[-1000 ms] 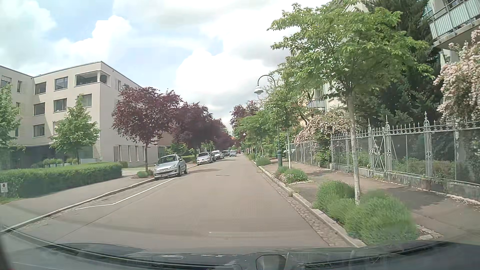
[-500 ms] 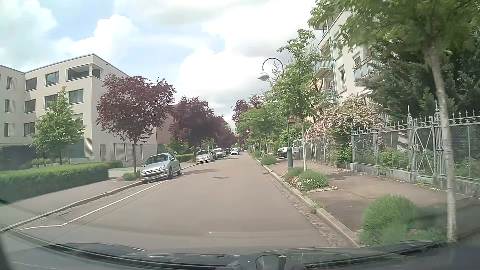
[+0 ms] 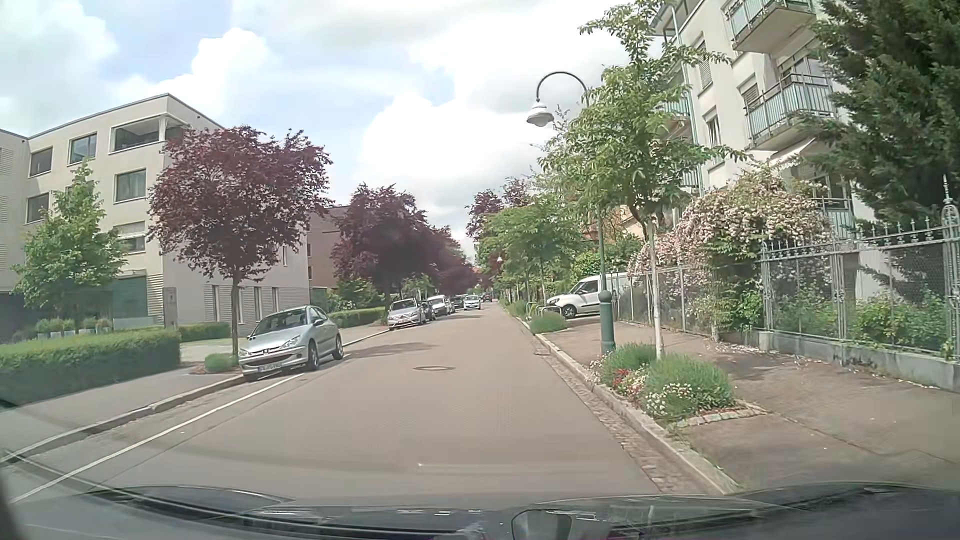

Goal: Follow the waypoints while adhering to traffic rules and regulations

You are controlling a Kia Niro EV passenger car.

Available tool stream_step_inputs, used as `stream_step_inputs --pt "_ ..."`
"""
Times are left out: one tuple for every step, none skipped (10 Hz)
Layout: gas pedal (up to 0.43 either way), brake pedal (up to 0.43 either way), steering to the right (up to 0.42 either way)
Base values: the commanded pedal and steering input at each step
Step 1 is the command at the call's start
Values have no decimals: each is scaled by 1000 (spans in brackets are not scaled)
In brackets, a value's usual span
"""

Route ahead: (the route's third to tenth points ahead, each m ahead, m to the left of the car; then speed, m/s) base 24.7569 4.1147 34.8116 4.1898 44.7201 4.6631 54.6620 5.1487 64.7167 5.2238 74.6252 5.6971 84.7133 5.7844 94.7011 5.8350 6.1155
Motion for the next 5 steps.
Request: stream_step_inputs --pt "28 0 -1" --pt "28 0 -1" --pt "28 0 -1" --pt "28 0 -1" --pt "28 0 -1"
